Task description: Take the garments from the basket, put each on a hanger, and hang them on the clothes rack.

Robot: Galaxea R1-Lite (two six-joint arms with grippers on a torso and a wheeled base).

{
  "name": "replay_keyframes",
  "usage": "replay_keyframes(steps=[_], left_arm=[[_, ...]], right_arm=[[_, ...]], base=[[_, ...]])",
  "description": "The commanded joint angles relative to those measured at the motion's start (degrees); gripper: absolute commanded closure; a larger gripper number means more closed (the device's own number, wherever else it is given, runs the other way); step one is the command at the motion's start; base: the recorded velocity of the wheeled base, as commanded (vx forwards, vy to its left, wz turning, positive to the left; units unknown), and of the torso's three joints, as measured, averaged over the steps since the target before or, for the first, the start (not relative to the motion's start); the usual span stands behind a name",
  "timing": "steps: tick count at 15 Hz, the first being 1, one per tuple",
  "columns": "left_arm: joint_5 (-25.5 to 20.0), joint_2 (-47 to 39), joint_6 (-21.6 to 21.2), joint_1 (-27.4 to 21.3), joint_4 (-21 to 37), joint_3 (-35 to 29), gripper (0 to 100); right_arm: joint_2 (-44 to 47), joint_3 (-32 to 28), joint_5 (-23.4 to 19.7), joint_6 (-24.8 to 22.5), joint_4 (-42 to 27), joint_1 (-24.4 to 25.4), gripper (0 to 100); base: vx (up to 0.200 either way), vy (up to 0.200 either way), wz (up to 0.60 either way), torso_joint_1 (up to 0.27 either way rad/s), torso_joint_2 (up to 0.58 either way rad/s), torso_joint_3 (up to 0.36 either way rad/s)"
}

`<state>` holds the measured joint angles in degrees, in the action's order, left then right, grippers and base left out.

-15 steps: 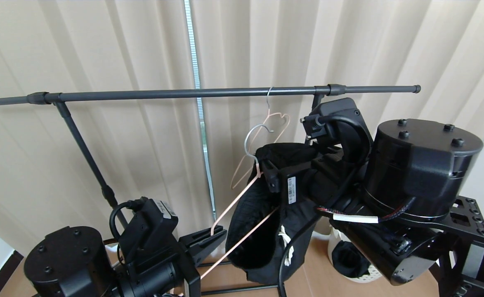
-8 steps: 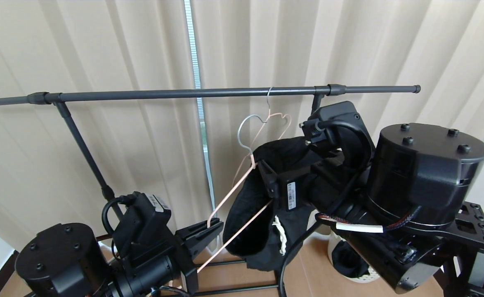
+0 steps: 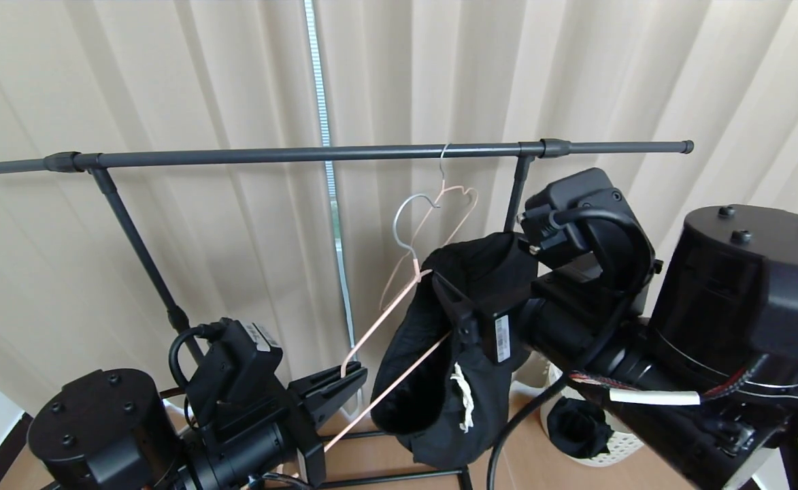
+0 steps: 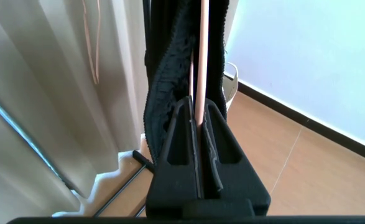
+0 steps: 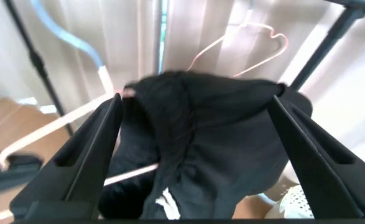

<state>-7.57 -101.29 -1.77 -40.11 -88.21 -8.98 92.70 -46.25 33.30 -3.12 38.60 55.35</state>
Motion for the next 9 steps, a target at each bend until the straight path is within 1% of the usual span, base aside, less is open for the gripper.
replay_keyframes(steps=[1, 2, 3, 4, 5, 6, 7, 8, 9], left_arm=[[-0.08, 0.31, 0.01, 0.03, -0.12, 0.46, 100], [-0.16, 0.57, -0.08, 0.12, -0.38, 0.90, 100], [-0.96, 0.48, -0.17, 0.47, -0.73, 0.99, 100], [-1.48, 0.48, -0.34, 0.47, -0.73, 1.25, 100], [-2.45, 0.48, -0.52, 0.82, -0.73, 1.43, 100], [-3.06, 0.57, -0.61, 1.17, -0.73, 1.43, 100], [-3.94, 0.66, -0.78, 2.05, -0.82, 1.69, 100], [-6.14, 0.92, -1.92, 3.46, -0.82, 2.30, 100], [-7.37, 1.36, -2.98, 4.42, -0.82, 3.10, 100]], right_arm=[[-5.07, 1.78, -3.77, -0.57, -4.58, -0.85, 0], [-7.27, 2.48, -7.73, -0.66, -8.80, -1.73, 0], [-10.61, 2.83, -13.97, -0.57, -12.93, -2.00, 0], [-12.19, 3.10, -16.08, -0.66, -14.25, -2.87, 0], [-13.16, 3.10, -16.87, -1.01, -15.30, -5.16, 0], [-13.24, 3.36, -16.96, -1.80, -15.83, -5.95, 0], [-13.60, 3.98, -17.75, -4.09, -16.71, -7.71, 0], [-14.74, 4.77, -24.87, -9.62, -18.47, -13.16, 0], [-15.53, 4.33, -31.02, -12.35, -21.46, -16.94, 0]], base=[[0.000, 0.000, 0.00, 0.000, 0.00, 0.000], [0.000, 0.000, 0.00, 0.000, 0.00, 0.000], [0.000, 0.000, 0.00, 0.000, 0.00, 0.000], [0.000, 0.000, 0.00, 0.000, 0.00, 0.000], [0.000, 0.000, 0.00, 0.000, 0.00, 0.000], [0.000, 0.000, 0.00, 0.000, 0.00, 0.000], [0.000, 0.000, 0.00, 0.000, 0.00, 0.000], [0.000, 0.000, 0.00, 0.000, 0.00, 0.000], [0.000, 0.000, 0.00, 0.000, 0.00, 0.000]])
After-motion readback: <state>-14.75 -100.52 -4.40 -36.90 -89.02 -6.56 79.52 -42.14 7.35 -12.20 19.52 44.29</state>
